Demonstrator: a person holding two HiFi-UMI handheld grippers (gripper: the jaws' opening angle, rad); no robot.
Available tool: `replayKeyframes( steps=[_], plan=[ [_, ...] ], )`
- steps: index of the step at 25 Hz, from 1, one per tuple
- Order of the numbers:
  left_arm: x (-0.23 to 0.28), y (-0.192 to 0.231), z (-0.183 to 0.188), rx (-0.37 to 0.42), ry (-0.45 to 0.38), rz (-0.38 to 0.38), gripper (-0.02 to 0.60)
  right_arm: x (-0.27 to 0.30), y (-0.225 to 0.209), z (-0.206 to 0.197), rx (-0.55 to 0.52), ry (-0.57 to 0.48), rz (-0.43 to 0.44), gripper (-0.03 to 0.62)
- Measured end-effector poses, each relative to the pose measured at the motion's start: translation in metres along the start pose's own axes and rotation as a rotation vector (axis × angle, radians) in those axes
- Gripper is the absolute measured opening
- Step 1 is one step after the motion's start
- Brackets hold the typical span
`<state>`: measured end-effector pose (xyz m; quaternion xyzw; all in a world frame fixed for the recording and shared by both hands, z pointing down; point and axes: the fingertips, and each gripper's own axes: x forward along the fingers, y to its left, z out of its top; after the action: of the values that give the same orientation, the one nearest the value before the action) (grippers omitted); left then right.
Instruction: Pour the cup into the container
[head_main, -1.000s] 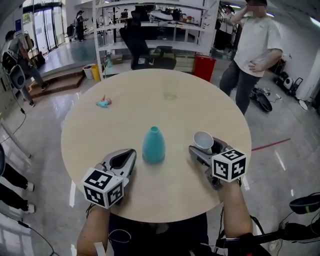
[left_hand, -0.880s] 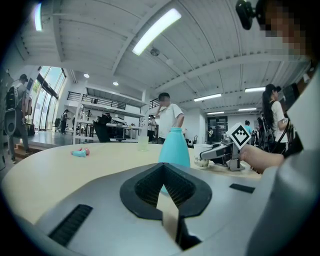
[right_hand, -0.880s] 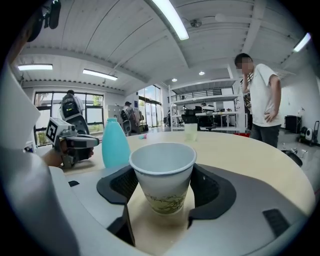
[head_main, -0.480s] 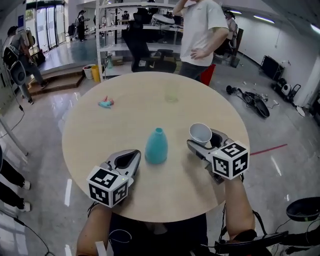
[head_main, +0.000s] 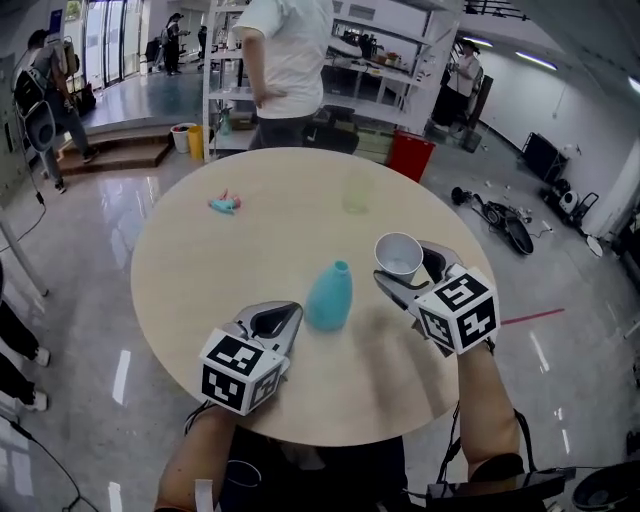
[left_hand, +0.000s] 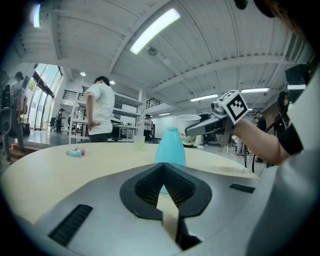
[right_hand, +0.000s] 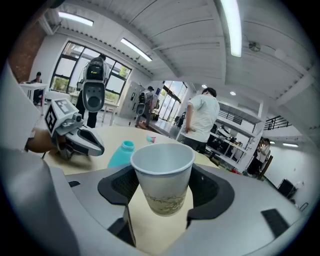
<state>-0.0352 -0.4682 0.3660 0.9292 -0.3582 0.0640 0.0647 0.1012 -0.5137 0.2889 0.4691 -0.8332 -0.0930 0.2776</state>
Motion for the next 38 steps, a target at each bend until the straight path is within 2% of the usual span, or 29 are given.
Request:
replayKeyframes(
  steps=[3, 7, 18, 38],
  plan=[
    [0.0, -0.011, 0.001, 0.015, 0.006, -0.075, 0.002, 0.004, 0.004, 0.011, -0.087, 0.032, -0.01, 0.314],
    [-0.001, -0.017, 0.001, 0.014, 0.003, -0.108, 0.002, 0.008, 0.007, 0.018, -0.159, 0.057, -0.029, 0.314],
    [0.001, -0.019, -0.001, 0.01, 0.004, -0.115, 0.001, 0.02, 0.014, 0.018, -0.305, 0.134, -0.051, 0.314],
    [0.001, -0.015, -0.001, 0.015, 0.006, -0.116, 0.002, 0.034, 0.022, 0.024, -0.472, 0.184, -0.082, 0.314]
  ],
)
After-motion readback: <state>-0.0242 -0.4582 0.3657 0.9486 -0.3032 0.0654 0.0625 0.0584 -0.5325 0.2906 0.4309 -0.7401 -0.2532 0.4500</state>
